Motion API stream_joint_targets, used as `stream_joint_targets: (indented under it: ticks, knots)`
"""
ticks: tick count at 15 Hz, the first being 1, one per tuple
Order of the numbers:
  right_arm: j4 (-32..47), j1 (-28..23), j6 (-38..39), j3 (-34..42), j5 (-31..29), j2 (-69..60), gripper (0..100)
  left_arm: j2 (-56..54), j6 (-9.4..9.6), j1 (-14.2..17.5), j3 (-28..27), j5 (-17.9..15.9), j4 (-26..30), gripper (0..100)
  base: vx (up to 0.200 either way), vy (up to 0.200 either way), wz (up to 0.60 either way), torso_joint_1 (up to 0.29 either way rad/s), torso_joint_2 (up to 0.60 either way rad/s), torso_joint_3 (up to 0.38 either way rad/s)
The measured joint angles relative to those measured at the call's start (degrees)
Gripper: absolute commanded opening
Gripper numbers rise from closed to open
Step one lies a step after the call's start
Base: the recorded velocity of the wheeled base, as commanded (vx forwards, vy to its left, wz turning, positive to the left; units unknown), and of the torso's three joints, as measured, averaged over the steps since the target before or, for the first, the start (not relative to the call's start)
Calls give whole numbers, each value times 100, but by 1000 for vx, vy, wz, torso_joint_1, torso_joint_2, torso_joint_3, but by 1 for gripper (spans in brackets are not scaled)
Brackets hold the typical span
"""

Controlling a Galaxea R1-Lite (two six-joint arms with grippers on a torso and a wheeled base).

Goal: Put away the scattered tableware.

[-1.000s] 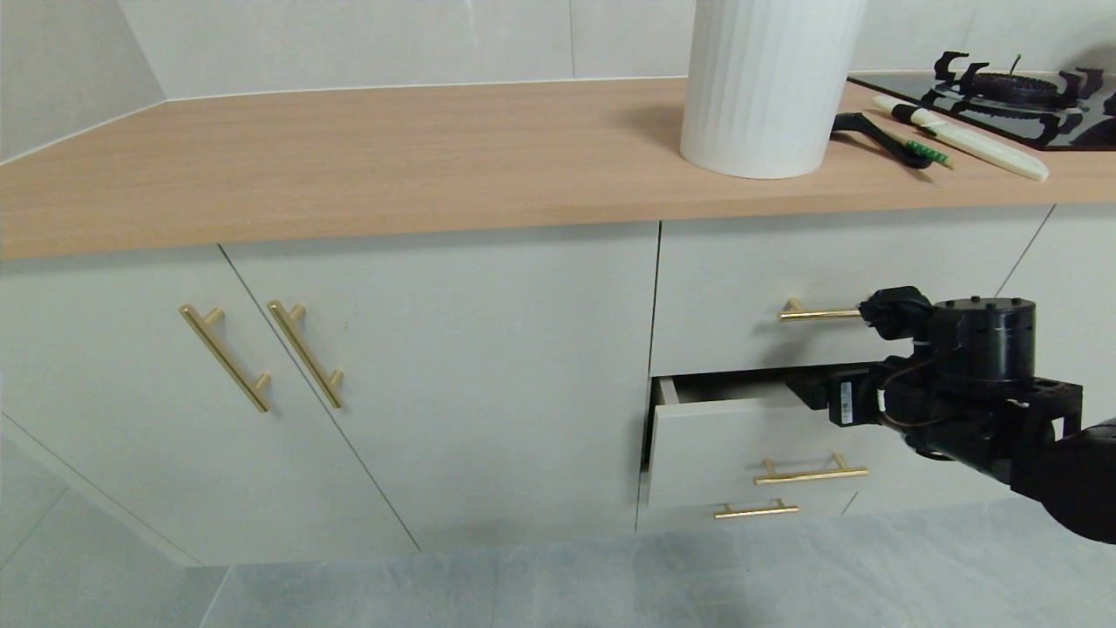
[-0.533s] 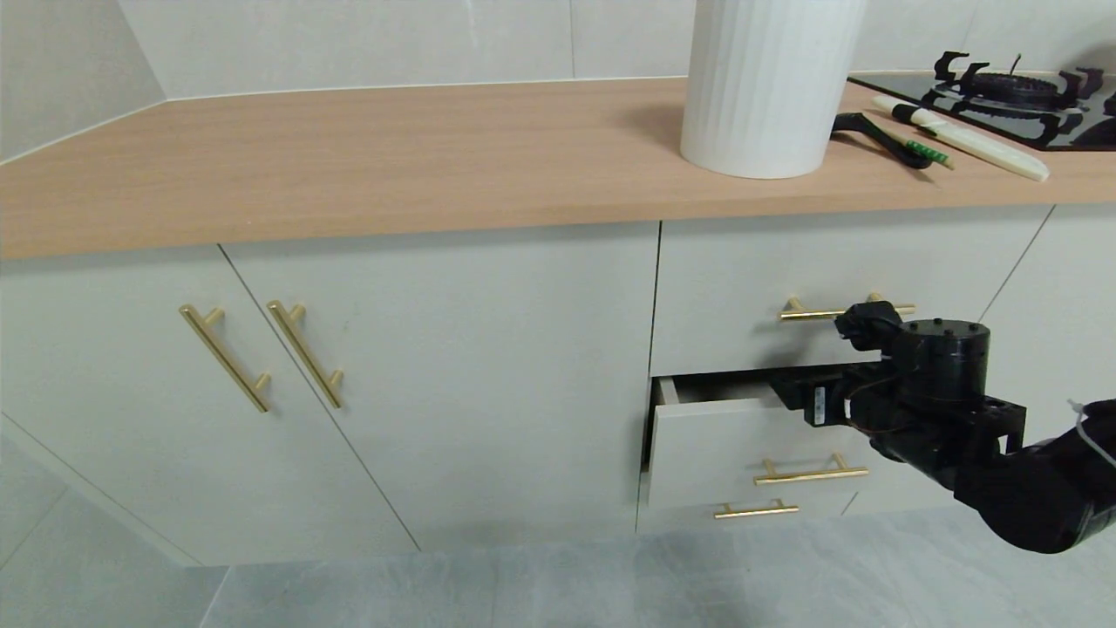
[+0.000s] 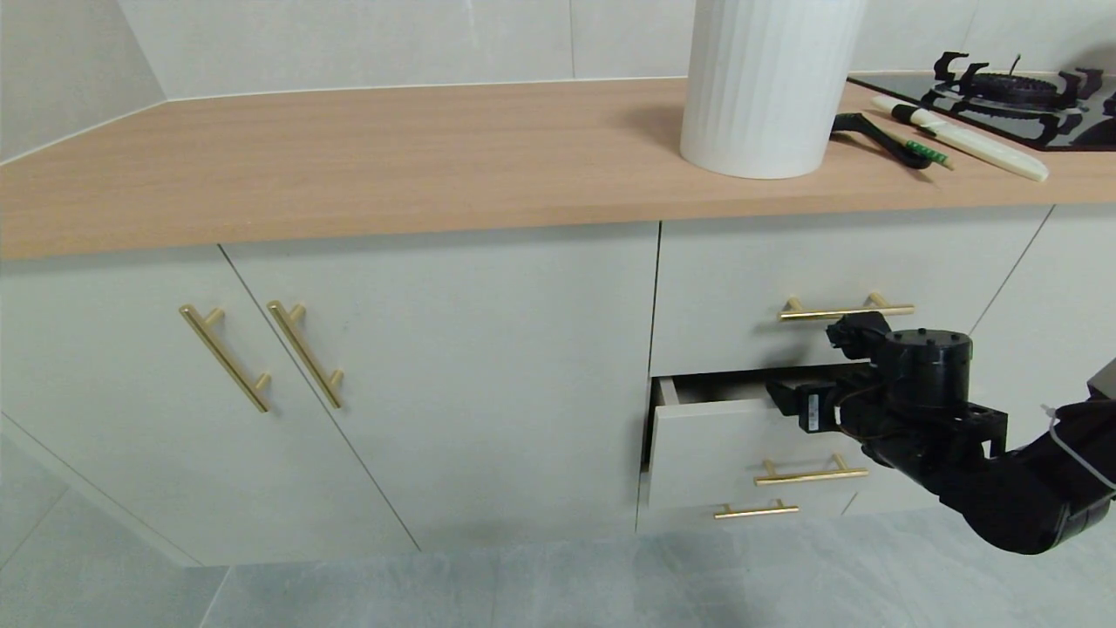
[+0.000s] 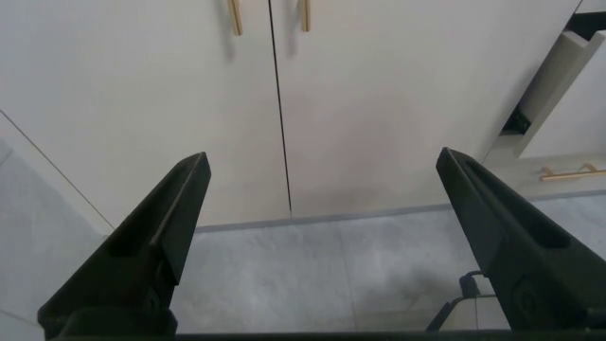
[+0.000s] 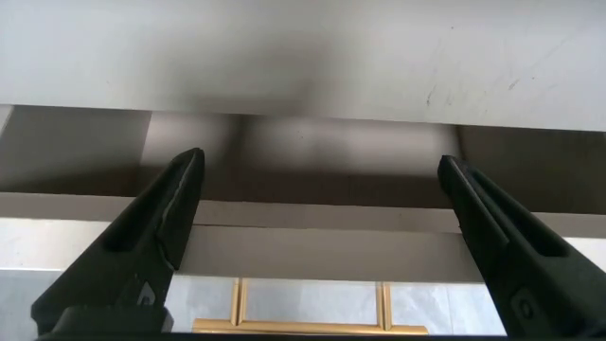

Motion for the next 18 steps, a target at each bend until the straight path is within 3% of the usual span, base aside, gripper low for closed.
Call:
stream_joint_targets:
  ticks: [5, 15, 18]
  knots:
    - [329, 0, -2, 21, 1, -110, 100, 0, 0, 0, 0, -2, 0, 100, 0, 0, 0, 0, 0, 0]
    - [2135, 38, -38, -30, 37, -763, 100, 0, 0, 0, 5, -5, 0, 100, 0, 0, 0, 0, 0, 0]
    - [3038, 121, -43, -102, 41, -1019, 100, 0, -2, 0, 5, -2, 0, 100, 0, 0, 0, 0, 0, 0]
